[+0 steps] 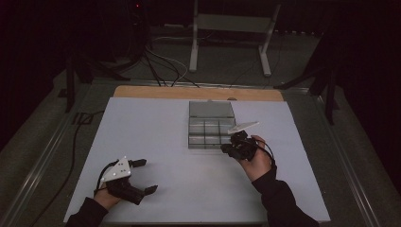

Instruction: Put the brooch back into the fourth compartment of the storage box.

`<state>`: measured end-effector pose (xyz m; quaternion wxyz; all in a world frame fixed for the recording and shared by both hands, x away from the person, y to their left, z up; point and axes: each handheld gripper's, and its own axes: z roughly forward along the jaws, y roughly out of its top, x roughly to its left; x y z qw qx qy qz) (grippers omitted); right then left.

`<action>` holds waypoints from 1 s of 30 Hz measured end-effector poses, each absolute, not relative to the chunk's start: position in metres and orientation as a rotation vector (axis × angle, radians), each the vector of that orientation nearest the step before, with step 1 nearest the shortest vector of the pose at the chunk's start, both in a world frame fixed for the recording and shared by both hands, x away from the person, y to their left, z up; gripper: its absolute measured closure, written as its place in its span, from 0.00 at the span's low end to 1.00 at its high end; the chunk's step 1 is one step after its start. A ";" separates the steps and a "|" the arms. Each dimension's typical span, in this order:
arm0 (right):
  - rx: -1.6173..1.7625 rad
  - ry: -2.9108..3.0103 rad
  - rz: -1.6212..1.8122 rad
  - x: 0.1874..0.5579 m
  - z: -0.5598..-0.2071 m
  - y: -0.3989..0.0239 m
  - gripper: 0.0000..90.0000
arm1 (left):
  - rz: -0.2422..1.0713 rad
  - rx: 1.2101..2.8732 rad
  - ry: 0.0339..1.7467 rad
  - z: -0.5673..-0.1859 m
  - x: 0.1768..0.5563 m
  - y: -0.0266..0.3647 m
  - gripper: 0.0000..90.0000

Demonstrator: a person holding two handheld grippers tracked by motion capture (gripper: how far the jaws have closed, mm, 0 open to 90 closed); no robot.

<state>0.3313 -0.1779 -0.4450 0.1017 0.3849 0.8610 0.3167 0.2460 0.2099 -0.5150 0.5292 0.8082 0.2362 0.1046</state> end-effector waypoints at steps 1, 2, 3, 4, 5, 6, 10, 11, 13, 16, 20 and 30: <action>1.135 2.545 0.935 0.332 -0.445 -0.177 0.94 | 0.249 1.931 0.564 -0.515 0.246 0.210 0.01; 1.135 2.546 0.934 0.333 -0.445 -0.175 0.94 | 0.251 1.931 0.563 -0.515 0.246 0.210 0.01; 1.128 2.544 0.933 0.334 -0.445 -0.174 0.94 | 0.250 1.931 0.562 -0.515 0.246 0.210 0.01; 1.127 2.546 0.932 0.334 -0.445 -0.173 0.94 | 0.249 1.929 0.562 -0.515 0.246 0.210 0.01; 1.123 2.546 0.933 0.335 -0.445 -0.172 0.94 | 0.248 1.927 0.563 -0.515 0.246 0.210 0.01; 1.122 2.546 0.934 0.336 -0.444 -0.171 0.94 | 0.246 1.928 0.566 -0.515 0.246 0.210 0.01; 1.113 2.548 0.943 0.339 -0.444 -0.165 0.94 | 0.249 1.933 0.558 -0.515 0.246 0.210 0.01; 1.112 2.549 0.945 0.340 -0.444 -0.164 0.94 | 0.247 1.932 0.561 -0.515 0.246 0.210 0.01; 1.108 2.548 0.950 0.342 -0.443 -0.162 0.94 | 0.249 1.932 0.560 -0.515 0.246 0.210 0.01; 1.105 2.546 0.966 0.345 -0.442 -0.158 0.94 | 0.250 1.930 0.560 -0.515 0.246 0.210 0.01; 1.102 2.543 0.978 0.348 -0.440 -0.154 0.94 | 0.252 1.932 0.558 -0.515 0.245 0.210 0.01; 1.090 2.536 0.989 0.360 -0.436 -0.146 0.94 | 0.252 1.932 0.558 -0.515 0.245 0.210 0.01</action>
